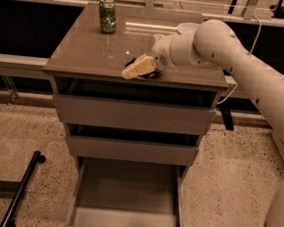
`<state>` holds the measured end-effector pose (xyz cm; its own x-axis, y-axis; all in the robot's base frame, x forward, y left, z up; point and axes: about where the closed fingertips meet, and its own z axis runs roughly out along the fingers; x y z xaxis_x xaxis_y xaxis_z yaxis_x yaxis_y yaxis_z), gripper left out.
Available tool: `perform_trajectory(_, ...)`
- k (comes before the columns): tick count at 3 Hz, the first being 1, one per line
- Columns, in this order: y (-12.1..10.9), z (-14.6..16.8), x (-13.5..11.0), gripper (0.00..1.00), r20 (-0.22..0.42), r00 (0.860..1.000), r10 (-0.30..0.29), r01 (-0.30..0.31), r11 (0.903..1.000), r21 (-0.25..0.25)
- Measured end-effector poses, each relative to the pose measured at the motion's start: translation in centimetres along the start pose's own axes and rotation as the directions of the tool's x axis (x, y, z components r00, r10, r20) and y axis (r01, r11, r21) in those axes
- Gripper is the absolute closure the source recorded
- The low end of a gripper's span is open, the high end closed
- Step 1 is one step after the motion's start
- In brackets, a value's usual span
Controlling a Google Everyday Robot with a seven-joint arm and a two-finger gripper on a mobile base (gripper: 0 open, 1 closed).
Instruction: Place rxbar blueberry into bottom drawer
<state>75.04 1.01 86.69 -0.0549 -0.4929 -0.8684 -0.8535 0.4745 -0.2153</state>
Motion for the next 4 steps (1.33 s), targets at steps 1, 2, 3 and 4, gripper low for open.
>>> perform_trajectory(1,0.9,0.6,2.9,0.00,-0.074,0.997,0.035,-0.038,0.9988,-0.030)
perform_trajectory(2,1.4,0.7,4.3,0.17,-0.110,0.993,0.050,-0.055,0.9978,-0.038)
perform_trajectory(3,1.6,0.6,4.6,0.40,-0.121,0.991,0.051,-0.056,0.9978,-0.036)
perform_trajectory(4,1.5,0.4,4.3,0.63,-0.120,0.992,0.043,-0.047,0.9985,-0.029)
